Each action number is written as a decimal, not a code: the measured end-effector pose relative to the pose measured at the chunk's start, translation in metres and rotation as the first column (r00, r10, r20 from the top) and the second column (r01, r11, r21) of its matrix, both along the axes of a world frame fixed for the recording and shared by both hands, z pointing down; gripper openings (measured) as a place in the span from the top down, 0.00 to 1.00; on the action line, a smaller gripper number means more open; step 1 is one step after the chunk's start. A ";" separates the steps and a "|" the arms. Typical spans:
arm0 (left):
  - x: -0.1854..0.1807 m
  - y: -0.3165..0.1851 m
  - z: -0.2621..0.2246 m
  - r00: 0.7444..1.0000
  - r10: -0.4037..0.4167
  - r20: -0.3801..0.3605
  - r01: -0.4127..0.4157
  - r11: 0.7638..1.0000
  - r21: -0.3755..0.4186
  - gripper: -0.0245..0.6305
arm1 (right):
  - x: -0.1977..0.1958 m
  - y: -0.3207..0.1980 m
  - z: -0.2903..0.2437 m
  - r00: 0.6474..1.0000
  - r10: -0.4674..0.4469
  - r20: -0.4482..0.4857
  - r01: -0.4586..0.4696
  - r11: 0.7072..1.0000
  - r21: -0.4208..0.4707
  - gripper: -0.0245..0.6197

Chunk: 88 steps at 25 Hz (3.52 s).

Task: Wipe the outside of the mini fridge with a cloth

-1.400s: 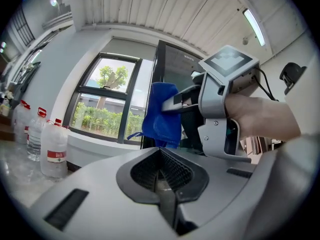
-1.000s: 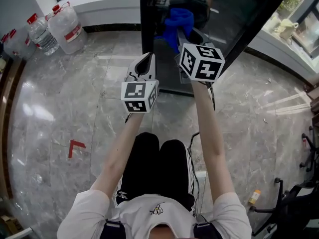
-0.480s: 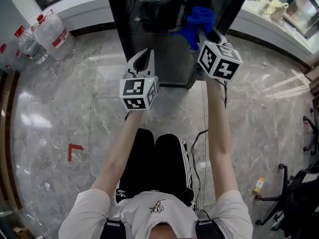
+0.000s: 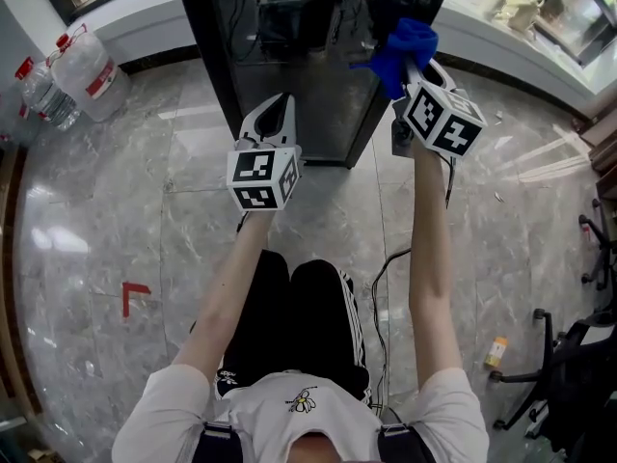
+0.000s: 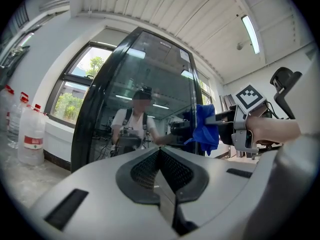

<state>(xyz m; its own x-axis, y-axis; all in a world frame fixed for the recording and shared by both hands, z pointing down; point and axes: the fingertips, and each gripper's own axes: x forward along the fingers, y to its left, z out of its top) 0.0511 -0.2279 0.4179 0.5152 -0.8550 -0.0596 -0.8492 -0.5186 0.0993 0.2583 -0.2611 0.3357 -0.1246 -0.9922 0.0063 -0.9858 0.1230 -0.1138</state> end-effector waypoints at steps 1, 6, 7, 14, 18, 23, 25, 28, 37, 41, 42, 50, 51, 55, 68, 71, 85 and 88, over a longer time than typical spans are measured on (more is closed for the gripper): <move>0.001 0.000 0.001 1.000 0.002 0.002 -0.002 1.000 0.001 0.96 | 0.007 0.001 0.001 1.000 0.015 0.001 -0.015 1.000 -0.003 0.84; 0.006 0.001 0.005 1.000 0.011 0.009 -0.011 1.000 0.004 0.96 | 0.036 0.004 0.013 0.997 0.071 0.001 -0.071 0.997 -0.027 0.84; 0.006 0.001 0.006 1.000 0.013 0.010 -0.013 1.000 0.003 0.96 | 0.038 0.004 0.013 0.997 0.079 -0.011 -0.079 0.996 -0.028 0.84; 0.000 0.001 0.012 0.999 0.007 0.036 -0.008 1.000 0.013 0.96 | 0.006 0.026 0.003 0.997 -0.042 0.071 0.038 0.998 0.051 0.84; -0.038 -0.005 0.024 0.998 -0.049 0.031 0.049 0.999 -0.011 0.96 | -0.077 0.029 0.005 0.978 -0.206 0.037 0.203 0.976 0.075 0.84; -0.076 -0.010 0.040 0.994 -0.105 0.037 0.106 0.994 -0.024 0.96 | -0.173 0.016 0.025 0.937 -0.348 0.021 0.346 0.936 0.058 0.84; -0.095 -0.012 0.049 0.991 -0.130 0.030 0.131 0.991 -0.040 0.96 | -0.215 0.009 0.036 0.911 -0.411 0.023 0.410 0.911 0.044 0.84; -0.112 -0.008 0.064 0.989 -0.146 0.030 0.148 0.987 -0.061 0.96 | -0.267 0.003 0.047 0.883 -0.469 0.008 0.469 0.883 0.029 0.84; -0.142 -0.006 0.076 0.985 -0.174 0.006 0.174 0.981 -0.085 0.96 | -0.334 -0.024 0.078 0.862 -0.506 -0.035 0.505 0.863 -0.034 0.84; -0.154 -0.008 0.080 0.980 -0.199 0.007 0.199 0.976 -0.091 0.96 | -0.340 -0.040 0.085 0.871 -0.490 -0.028 0.489 0.871 -0.044 0.84; -0.155 -0.008 0.080 0.979 -0.204 0.007 0.204 0.975 -0.091 0.96 | -0.338 -0.044 0.085 0.876 -0.482 -0.019 0.481 0.876 -0.043 0.84; -0.140 -0.017 0.074 0.967 -0.243 -0.079 0.234 0.966 -0.109 0.96 | -0.322 -0.047 0.084 0.894 -0.447 0.014 0.447 0.894 -0.022 0.84; -0.132 -0.019 0.070 0.968 -0.236 -0.081 0.228 0.969 -0.098 0.96 | -0.317 -0.046 0.083 0.898 -0.439 0.012 0.439 0.898 -0.021 0.84; -0.104 -0.018 0.066 0.979 -0.191 -0.075 0.186 0.980 -0.071 0.96 | -0.285 -0.042 0.085 0.913 -0.407 -0.014 0.406 0.914 -0.019 0.84; -0.074 -0.011 0.091 0.993 -0.115 0.003 0.115 0.990 -0.081 0.96 | -0.155 -0.025 0.102 0.978 -0.206 -0.010 0.206 0.978 -0.032 0.84; -0.072 -0.012 0.094 0.994 -0.112 -0.003 0.111 0.990 -0.086 0.96 | -0.133 -0.022 0.103 0.986 -0.165 -0.035 0.163 0.986 -0.040 0.84; -0.054 -0.013 0.106 0.995 -0.096 0.037 0.099 0.991 -0.088 0.96 | -0.021 -0.005 0.103 0.999 0.024 -0.040 -0.025 0.999 -0.043 0.84; -0.058 -0.014 0.107 0.994 -0.102 0.047 0.106 0.991 -0.086 0.96 | -0.013 -0.002 0.104 0.997 0.028 -0.079 -0.032 0.998 -0.049 0.84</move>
<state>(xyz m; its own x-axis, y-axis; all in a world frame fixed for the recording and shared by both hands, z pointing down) -0.0070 -0.2414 0.5246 0.4233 -0.9052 0.0387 -0.9026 -0.4177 0.1038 0.2452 -0.2629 0.4401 -0.0915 -0.9937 0.0644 -0.9952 0.0890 -0.0419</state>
